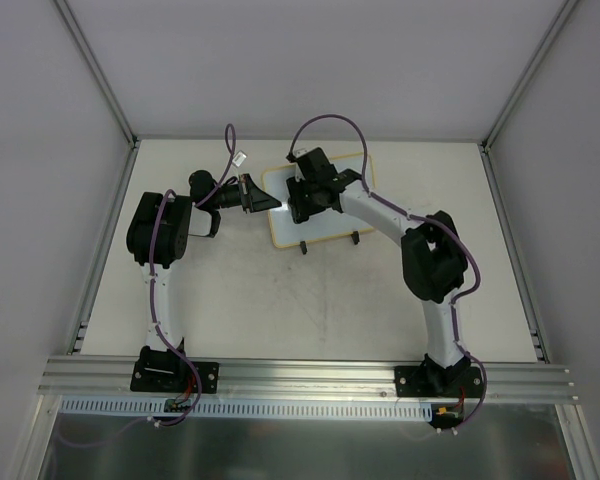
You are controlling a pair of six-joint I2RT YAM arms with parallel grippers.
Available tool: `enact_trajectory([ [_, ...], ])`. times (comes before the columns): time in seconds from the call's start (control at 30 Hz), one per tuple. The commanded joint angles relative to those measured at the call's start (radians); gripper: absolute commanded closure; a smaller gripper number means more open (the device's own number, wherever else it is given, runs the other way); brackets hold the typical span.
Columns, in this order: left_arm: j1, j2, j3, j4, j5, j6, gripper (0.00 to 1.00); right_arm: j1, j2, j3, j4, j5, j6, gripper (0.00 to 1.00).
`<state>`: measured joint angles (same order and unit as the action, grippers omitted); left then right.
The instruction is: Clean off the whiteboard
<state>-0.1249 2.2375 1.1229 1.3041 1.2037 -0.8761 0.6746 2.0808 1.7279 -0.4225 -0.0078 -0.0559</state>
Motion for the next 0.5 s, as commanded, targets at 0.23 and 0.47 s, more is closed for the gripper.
enact_trajectory([
  [0.23, -0.024, -0.042, -0.017, 0.084, 0.088, 0.077, 1.0, -0.196, -0.039, 0.025, 0.034, 0.055, 0.005, 1.0],
  [0.47, -0.024, -0.041, -0.014, 0.083, 0.088, 0.075, 1.0, -0.306, -0.07, -0.019, 0.033, 0.051, 0.014, 1.0],
])
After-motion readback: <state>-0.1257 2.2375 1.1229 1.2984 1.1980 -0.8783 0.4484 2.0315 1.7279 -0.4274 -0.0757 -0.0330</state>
